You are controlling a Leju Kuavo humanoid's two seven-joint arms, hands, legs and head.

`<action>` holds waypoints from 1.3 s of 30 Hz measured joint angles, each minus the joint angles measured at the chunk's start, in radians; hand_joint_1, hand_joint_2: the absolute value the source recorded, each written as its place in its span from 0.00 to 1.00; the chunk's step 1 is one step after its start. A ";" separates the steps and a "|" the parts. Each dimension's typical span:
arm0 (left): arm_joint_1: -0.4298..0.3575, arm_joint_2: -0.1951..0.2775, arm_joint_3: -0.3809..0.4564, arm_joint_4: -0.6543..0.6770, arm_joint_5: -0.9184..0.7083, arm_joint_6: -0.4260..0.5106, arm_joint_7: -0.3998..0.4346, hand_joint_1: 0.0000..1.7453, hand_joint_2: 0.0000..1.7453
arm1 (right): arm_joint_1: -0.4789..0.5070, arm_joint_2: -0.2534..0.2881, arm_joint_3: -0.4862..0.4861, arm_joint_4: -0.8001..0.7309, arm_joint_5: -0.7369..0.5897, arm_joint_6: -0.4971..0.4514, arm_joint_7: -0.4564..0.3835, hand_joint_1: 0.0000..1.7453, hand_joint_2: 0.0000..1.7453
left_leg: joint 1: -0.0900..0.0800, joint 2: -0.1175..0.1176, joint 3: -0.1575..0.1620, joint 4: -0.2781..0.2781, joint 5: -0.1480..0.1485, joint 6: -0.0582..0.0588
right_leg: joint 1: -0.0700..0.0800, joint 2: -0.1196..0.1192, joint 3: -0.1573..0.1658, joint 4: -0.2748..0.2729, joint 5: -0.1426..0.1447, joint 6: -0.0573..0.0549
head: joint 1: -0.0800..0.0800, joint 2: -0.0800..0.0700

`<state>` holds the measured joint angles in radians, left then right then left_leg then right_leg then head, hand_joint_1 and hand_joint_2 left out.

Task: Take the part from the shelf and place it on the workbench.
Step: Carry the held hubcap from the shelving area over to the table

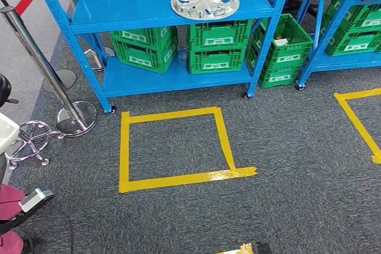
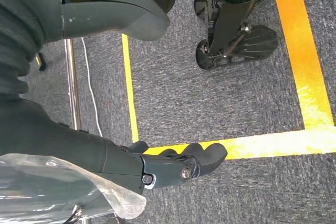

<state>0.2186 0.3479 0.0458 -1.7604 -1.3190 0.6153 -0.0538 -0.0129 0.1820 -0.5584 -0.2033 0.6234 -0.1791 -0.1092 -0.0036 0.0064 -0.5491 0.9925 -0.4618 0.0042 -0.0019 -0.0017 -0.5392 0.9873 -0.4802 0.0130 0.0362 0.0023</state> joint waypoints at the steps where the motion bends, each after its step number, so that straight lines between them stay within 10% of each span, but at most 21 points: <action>1: -0.001 0.000 0.000 0.001 0.000 0.000 0.000 1.00 1.00 | 0.000 0.000 0.000 0.000 0.000 0.000 0.000 0.00 1.00 | 0.000 0.000 -0.001 0.001 0.000 0.000 | 0.000 0.000 0.000 0.000 0.001 0.001 | 0.000 0.000; 10: -0.013 0.002 -0.001 0.010 0.008 -0.010 -0.004 1.00 1.00 | 0.000 0.000 -0.009 0.000 0.006 0.002 0.000 0.00 1.00 | 0.003 0.001 -0.007 -0.003 0.011 0.018 | -0.002 0.000 -0.009 0.006 -0.002 0.016 | 0.000 0.000; 16: -0.016 0.004 -0.009 0.018 0.013 -0.030 -0.002 1.00 1.00 | 0.002 0.000 -0.018 0.000 0.017 0.003 0.001 0.00 1.00 | 0.009 0.005 -0.034 -0.010 0.035 0.027 | -0.007 0.001 -0.121 0.285 -0.157 0.029 | 0.004 0.000; 21: -0.017 0.009 -0.017 0.023 0.019 -0.042 0.004 1.00 1.00 | -0.001 0.000 -0.023 0.000 0.023 0.003 0.001 0.00 1.00 | 0.009 0.004 -0.055 0.010 0.046 0.007 | -0.010 0.003 0.027 0.025 -0.051 0.022 | 0.003 0.000; 25: -0.017 0.018 -0.019 0.024 0.020 -0.044 0.006 1.00 1.00 | 0.002 0.001 -0.025 0.000 0.024 0.003 0.001 0.00 1.00 | 0.013 0.002 -0.064 0.015 0.053 -0.021 | -0.006 0.003 0.025 0.008 -0.034 -0.007 | 0.002 0.000; 31: -0.013 0.026 -0.019 0.024 0.028 -0.050 0.008 1.00 1.00 | 0.002 0.002 -0.027 0.000 0.026 0.005 0.000 0.00 1.00 | 0.017 0.000 -0.136 0.289 -0.138 -0.041 | -0.004 -0.002 -0.021 0.013 0.008 -0.032 | -0.003 0.000; 36: -0.013 0.035 -0.017 0.024 0.032 -0.051 0.009 1.00 1.00 | 0.001 0.005 -0.034 0.000 0.029 0.011 -0.001 0.00 1.00 | 0.011 0.000 0.043 0.033 -0.057 -0.020 | 0.003 -0.002 -0.051 0.023 0.027 -0.023 | -0.003 0.000; 39: -0.013 0.036 -0.017 0.024 0.035 -0.050 0.010 1.00 1.00 | 0.001 0.006 -0.037 0.000 0.032 0.015 0.000 0.00 1.00 | 0.003 0.000 0.054 -0.004 -0.048 -0.004 | 0.002 -0.003 -0.056 0.022 0.039 -0.005 | -0.002 0.000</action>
<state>0.2060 0.3837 0.0290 -1.7361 -1.2839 0.5655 -0.0435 -0.0118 0.1882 -0.5955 -0.2037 0.6552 -0.1644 -0.1088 -0.0003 0.0061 -0.4949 0.9881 -0.5097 -0.0002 0.0005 -0.0049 -0.5950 1.0094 -0.4410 0.0081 0.0339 0.0023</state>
